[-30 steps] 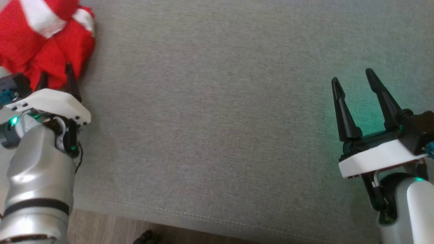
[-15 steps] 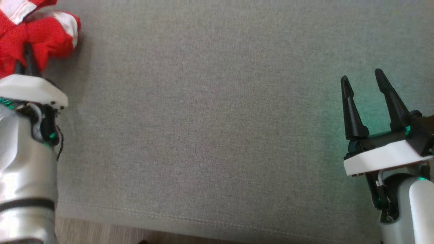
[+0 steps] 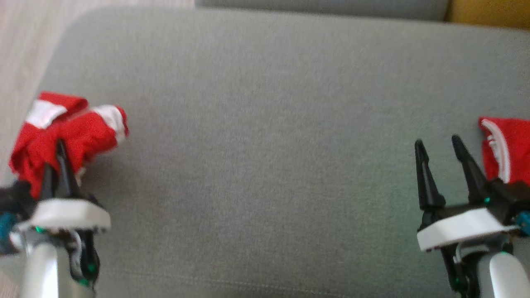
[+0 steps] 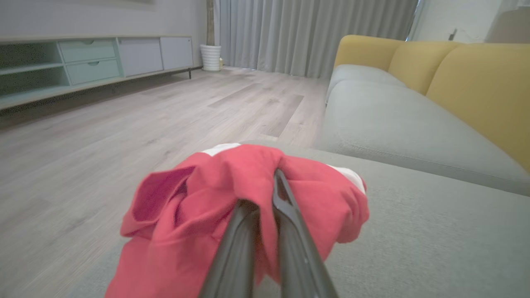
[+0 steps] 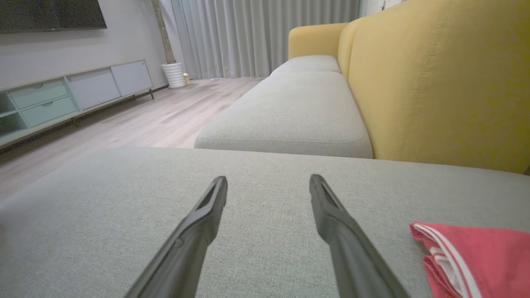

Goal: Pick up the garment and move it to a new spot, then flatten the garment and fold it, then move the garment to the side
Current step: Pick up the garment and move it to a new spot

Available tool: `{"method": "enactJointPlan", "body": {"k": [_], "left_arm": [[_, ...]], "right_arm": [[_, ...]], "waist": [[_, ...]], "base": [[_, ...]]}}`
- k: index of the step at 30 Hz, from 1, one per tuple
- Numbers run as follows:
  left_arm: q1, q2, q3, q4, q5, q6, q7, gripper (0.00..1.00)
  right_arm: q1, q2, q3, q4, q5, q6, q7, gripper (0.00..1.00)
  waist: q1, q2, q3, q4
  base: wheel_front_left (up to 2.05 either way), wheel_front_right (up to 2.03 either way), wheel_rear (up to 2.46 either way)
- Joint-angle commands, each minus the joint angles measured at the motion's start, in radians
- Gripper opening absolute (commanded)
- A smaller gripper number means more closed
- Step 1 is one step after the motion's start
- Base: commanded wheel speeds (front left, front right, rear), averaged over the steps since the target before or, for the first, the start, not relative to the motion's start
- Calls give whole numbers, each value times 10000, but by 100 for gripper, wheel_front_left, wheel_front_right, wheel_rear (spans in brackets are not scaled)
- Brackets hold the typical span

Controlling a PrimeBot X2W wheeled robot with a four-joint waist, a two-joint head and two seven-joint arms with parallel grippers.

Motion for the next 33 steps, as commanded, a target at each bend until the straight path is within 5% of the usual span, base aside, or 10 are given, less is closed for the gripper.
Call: {"method": "enactJointPlan", "body": {"k": [1,18,33], "left_arm": [[200,165,224,-783,191,78,-123,0],[2204,-394,-1526,-3763,695,5,542,0],[-65,-483,-3840,-1083,936,-870,350,0]], "right_arm": [[21,41,184,-253,119,67,-159,100],[649,136,264,-170,422,67,-346,100],[84,141,697,61,800,67,-401,100]], "waist": [[0,-1,-875,-213],[0,-1,-1642,-1238],[0,-1,-551,-3189]], "base": [[0,0,0],[0,0,0],[0,0,0]]}}
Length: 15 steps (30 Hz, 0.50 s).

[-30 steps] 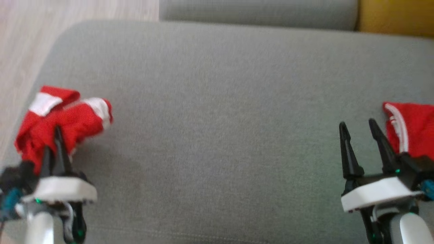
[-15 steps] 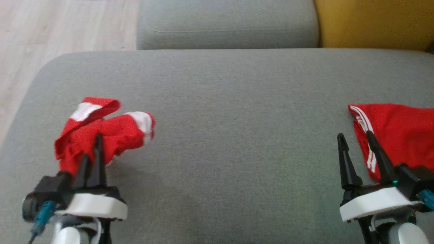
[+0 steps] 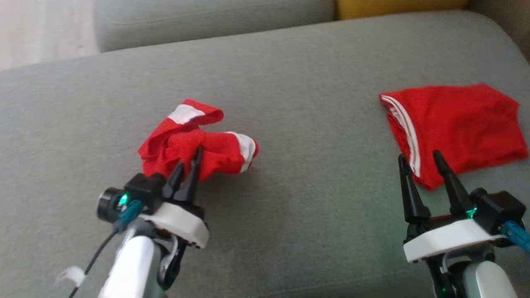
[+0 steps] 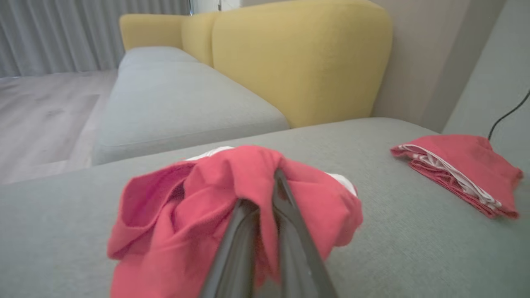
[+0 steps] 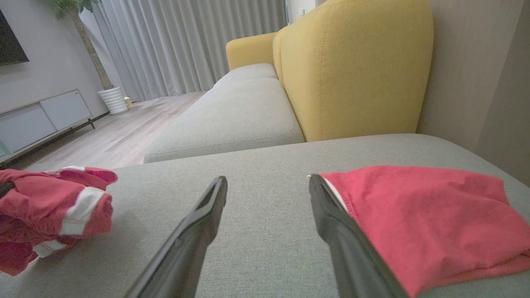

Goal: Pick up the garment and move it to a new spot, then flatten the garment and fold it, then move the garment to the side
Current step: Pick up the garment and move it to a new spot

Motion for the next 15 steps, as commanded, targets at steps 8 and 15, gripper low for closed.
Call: {"method": "enactJointPlan", "body": {"k": [8,15], "left_arm": [[-1080,-51,-1013,1282,-173,-169,-184,0],[-1289,-83,-1771,1911,-458,-201,-204,100]], "right_arm": [[-500,-40,331,-33,426,67,-339,100],[-514,-40,267,148,506,67,-479,100]], "waist": [[0,-1,707,-1119],[0,-1,718,-1058]], "base": [[0,0,0],[0,0,0]]}}
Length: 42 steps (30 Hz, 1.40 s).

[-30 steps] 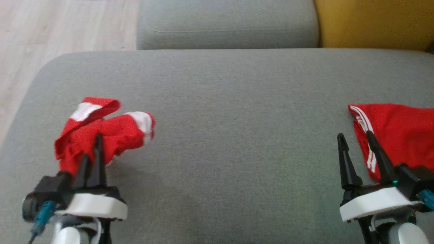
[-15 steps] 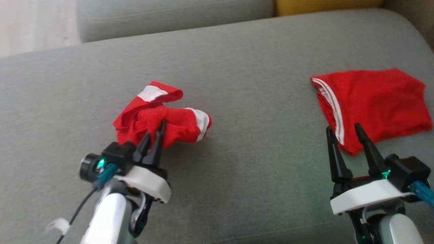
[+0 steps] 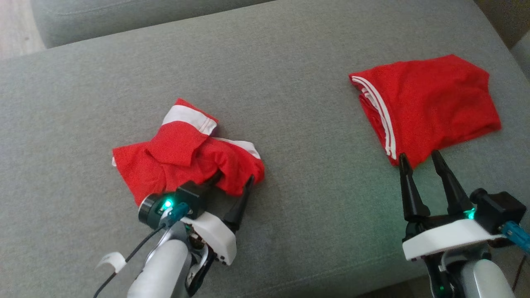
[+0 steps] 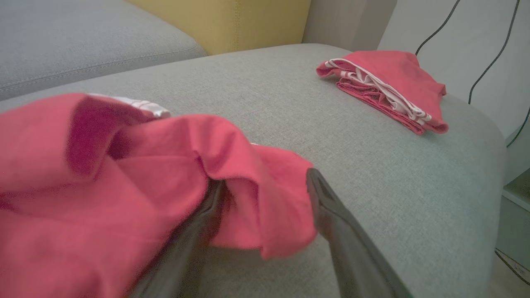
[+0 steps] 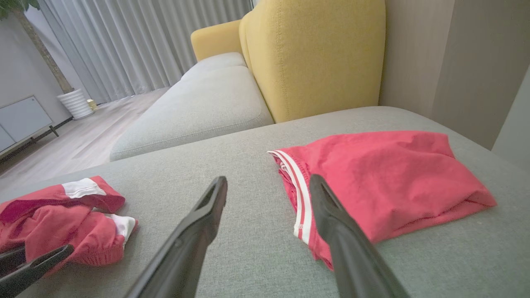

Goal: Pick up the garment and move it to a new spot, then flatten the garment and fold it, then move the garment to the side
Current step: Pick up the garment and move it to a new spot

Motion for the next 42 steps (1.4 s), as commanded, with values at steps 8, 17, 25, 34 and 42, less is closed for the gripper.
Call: {"method": "enactJointPlan", "body": {"k": [8,17,25,34,42], "left_arm": [[100,101,478,-1541,-180,533,-398,100],[1031,546,1335,-3027,-389,1400,-446,100],[1757,1153,2215,-3896,-506,2018,-463,100],[2761,1510,2513,-4480,-728,2215,-310,100],[3137,1587,2502,-4572,-942,2195,-169,100]], "right_arm": [[-253,-42,137,-287,-55,67,-118,100],[-62,-41,-88,-450,-219,67,27,100],[212,-41,-183,-598,-604,67,305,100],[590,-41,-243,-661,-802,67,557,100],[829,-41,-387,-752,-923,67,723,100]], "waist": [[0,0,-480,754],[0,0,-1006,1624],[0,0,-1414,2328],[0,0,-1839,2540],[0,0,-2032,2555]], "base": [[0,0,0],[0,0,0],[0,0,0],[0,0,0],[0,0,0]]}}
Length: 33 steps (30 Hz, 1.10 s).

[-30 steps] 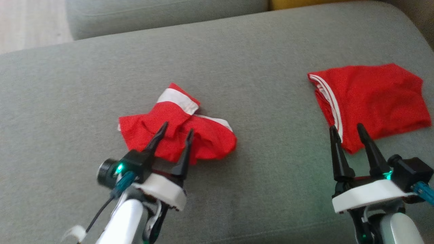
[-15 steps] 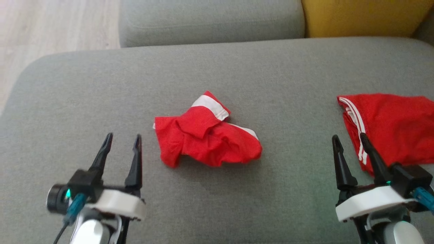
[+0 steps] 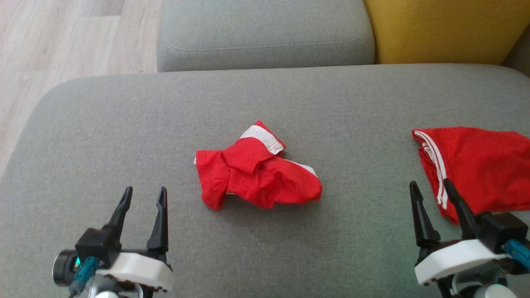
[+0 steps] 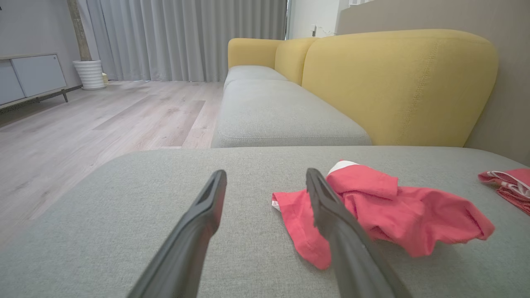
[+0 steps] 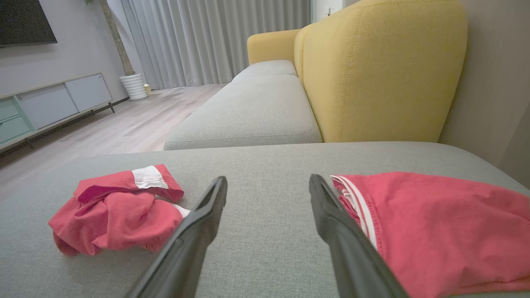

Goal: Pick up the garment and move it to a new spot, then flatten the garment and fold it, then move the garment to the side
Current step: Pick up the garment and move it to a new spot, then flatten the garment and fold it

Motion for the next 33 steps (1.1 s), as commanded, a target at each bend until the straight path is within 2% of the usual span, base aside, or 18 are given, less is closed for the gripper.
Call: {"method": "enactJointPlan", "body": {"k": [1,28,33], "left_arm": [[-245,193,357,-353,-52,-8,4,100],[-289,302,116,-419,-114,129,65,100],[-457,299,15,-433,-88,115,75,100]], "right_arm": [[-201,-51,167,-415,-37,67,16,100],[-158,-51,165,-416,39,67,194,100],[-502,-84,666,-290,8,67,262,100]], "waist": [[0,-1,-27,-3],[0,-1,60,-14],[0,-1,220,159]], "base": [[0,0,0],[0,0,0],[0,0,0]]}}
